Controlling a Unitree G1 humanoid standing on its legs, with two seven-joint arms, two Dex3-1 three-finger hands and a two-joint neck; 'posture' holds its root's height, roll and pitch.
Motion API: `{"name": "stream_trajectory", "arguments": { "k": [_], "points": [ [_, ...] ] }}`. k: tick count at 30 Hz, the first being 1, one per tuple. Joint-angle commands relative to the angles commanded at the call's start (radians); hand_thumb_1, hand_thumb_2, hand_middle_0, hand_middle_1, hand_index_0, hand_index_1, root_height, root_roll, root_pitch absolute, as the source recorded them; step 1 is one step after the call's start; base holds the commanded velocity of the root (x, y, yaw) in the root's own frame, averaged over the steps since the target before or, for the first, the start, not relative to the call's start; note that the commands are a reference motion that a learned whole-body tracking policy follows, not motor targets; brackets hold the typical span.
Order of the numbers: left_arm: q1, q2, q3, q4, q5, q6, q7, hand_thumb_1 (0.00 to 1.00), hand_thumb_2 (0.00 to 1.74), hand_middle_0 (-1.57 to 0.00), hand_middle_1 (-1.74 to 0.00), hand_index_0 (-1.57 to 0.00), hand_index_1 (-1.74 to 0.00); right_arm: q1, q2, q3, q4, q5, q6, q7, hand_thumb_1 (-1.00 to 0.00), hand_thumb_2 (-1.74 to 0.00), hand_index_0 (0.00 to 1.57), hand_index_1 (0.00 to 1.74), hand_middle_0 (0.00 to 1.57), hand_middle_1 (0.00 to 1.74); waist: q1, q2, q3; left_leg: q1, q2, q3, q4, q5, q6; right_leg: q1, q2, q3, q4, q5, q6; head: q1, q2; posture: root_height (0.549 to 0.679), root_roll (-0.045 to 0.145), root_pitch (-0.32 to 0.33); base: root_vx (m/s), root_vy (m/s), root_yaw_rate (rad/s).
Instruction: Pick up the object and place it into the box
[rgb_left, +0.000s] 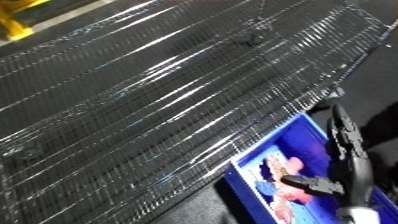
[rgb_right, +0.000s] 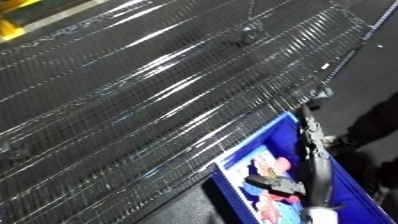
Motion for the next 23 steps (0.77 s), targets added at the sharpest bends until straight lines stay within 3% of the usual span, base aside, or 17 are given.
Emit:
{"name": "stream_trajectory", "arguments": {
  "k": [10, 16, 23],
  "points": [
    [-0.027, -0.001, 0.006, -0.005, 0.01, 0.002, 0.012, 1.0, 1.74, -1.57, -1.74, -1.57, -1.74, -0.079, 0.019, 0.11, -0.029, -0.055, 0.032, 0.035, 0.0, 0.0, 0.0, 0.0, 0.0, 0.0, 0.05, 0.001, 0.002, -0.014, -0.016, -0.027, 0.02, -0.005, 0.0009, 0.004, -0.01, -0.016, 0.022, -0.01, -0.0013, -0.16, -0.006, 0.644, 0.075, -0.118, -0.012, 0.006, 0.104],
    [-0.028, -0.004, 0.015, -0.004, 0.012, -0.003, 0.016, 1.0, 1.74, -1.57, -1.74, -1.57, -1.74, -0.111, 0.013, 0.145, -0.03, -0.095, 0.045, 0.036, 0.0, 0.0, 0.0, 0.0, 0.0, 0.0, 0.07, -0.004, 0.003, -0.017, -0.019, -0.036, 0.021, -0.005, 0.0007, 0.006, -0.0129, -0.021, 0.023, -0.01, 0.0003, -0.204, 0.011, 0.644, 0.072, -0.119, -0.013, 0.012, 0.025],
    [-0.026, -0.006, 0.025, -0.002, 0.009, -0.007, 0.019, 1.0, 1.74, -1.57, -1.74, -1.57, -1.74, -0.133, 0.01, 0.165, -0.017, -0.105, 0.052, 0.038, 0.0, 0.0, 0.0, 0.0, 0.0, 0.0, 0.085, -0.012, 0.005, -0.018, -0.02, -0.045, 0.026, -0.009, 0.0029, 0.009, -0.0135, -0.026, 0.028, -0.014, 0.0015, -0.253, -0.006, 0.644, 0.069, -0.121, -0.013, 0.007, 0.013]
  ]
}}
